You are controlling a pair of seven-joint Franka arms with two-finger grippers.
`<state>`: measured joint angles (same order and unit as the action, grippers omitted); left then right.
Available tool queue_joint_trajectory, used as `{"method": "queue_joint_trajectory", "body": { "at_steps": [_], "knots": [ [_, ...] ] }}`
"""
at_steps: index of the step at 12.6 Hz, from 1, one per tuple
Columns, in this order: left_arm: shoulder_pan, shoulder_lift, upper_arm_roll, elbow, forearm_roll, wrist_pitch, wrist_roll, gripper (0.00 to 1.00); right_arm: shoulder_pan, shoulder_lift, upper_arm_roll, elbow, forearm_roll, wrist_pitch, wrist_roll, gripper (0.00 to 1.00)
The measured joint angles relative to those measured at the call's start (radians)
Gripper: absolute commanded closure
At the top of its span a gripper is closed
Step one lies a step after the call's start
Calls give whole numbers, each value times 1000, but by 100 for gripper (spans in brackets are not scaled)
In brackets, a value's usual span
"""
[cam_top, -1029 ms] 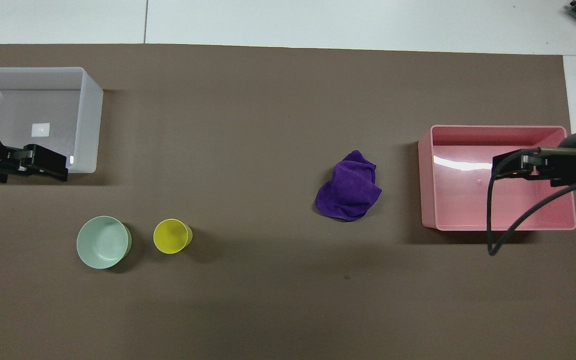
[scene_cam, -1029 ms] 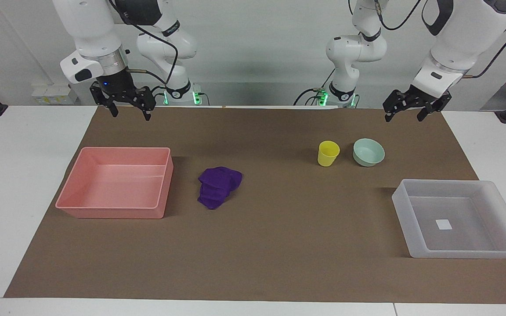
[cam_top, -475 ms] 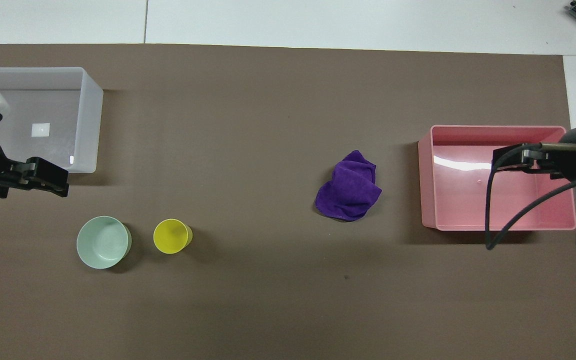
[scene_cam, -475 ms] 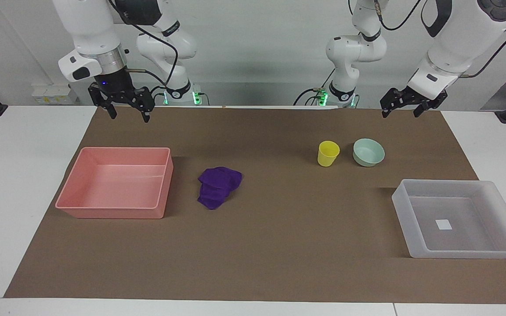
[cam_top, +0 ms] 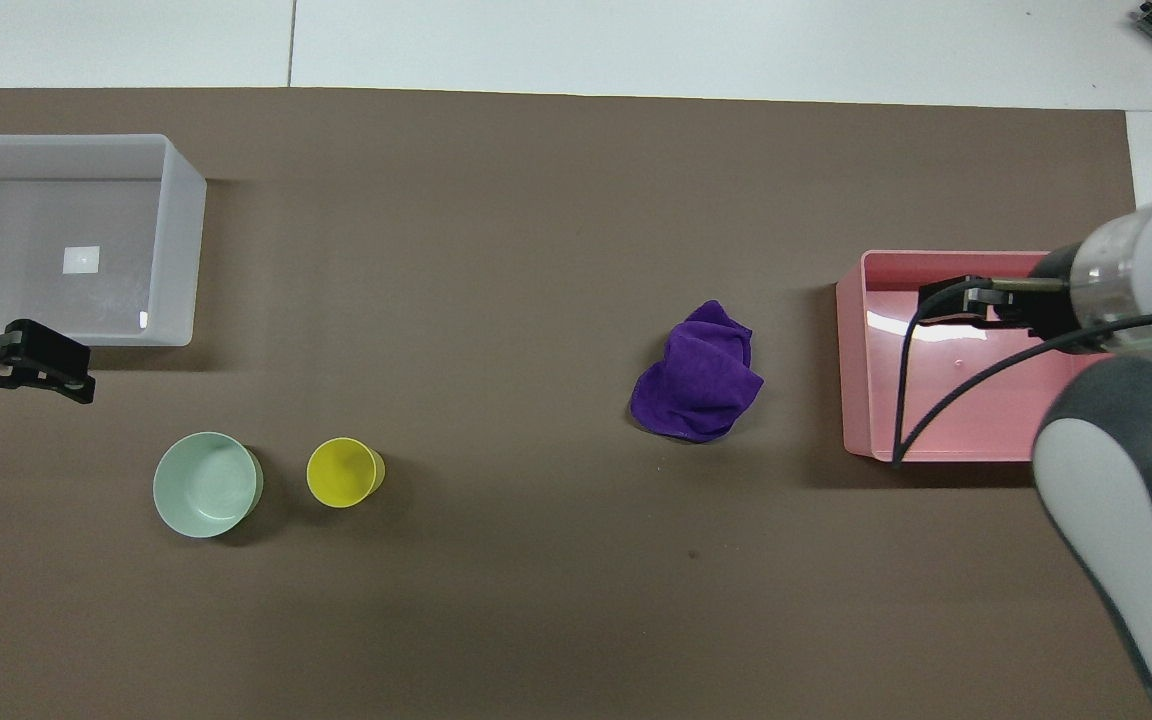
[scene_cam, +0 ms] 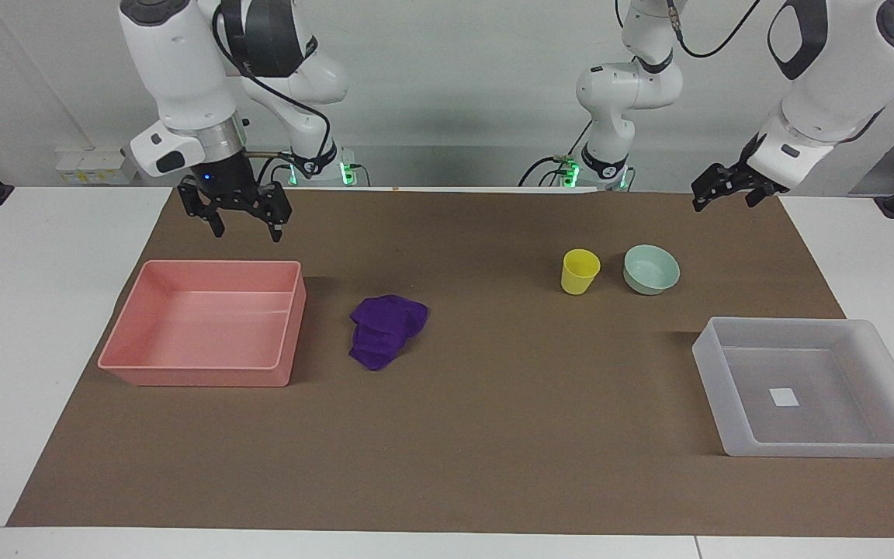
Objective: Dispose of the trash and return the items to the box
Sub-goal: 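Reach the right gripper to the purple cloth while the left gripper reaches the bowl, then grasp the purple cloth with the right gripper while the left gripper lifts the bowl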
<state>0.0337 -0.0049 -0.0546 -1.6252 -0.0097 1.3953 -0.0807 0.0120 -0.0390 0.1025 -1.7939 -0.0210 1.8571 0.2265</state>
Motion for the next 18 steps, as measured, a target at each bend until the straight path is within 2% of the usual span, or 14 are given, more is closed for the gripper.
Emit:
{"method": "queue_joint_trajectory", "body": {
  "at_steps": [3,6,7,10,12,13,14,16,18],
  "knots": [
    [21,3,2,-123,1,109,0,0,69,41,2,-78,0,145,59,0],
    [85,-13,4,-367,3,366,52,0,126,110,3,-115,0,269,98,0],
    [114,-22,5,-444,3,407,100,0,145,140,3,-119,0,301,98,0],
    [196,-45,8,-586,-14,464,223,0,219,226,4,-143,-7,418,99,0],
    [196,-50,2,-634,-30,496,228,0,252,252,4,-222,-24,573,99,0],
    [193,-50,-3,-667,-38,540,228,15,255,255,4,-266,-29,624,99,0],
    [192,-50,-8,-705,-48,589,228,47,256,256,4,-298,-37,646,97,0],
    [189,-48,-10,-754,-55,634,229,100,265,257,4,-340,-41,661,86,0],
    [181,-45,-10,-765,-56,636,229,100,273,259,4,-395,-41,732,69,0]
  ]
}}
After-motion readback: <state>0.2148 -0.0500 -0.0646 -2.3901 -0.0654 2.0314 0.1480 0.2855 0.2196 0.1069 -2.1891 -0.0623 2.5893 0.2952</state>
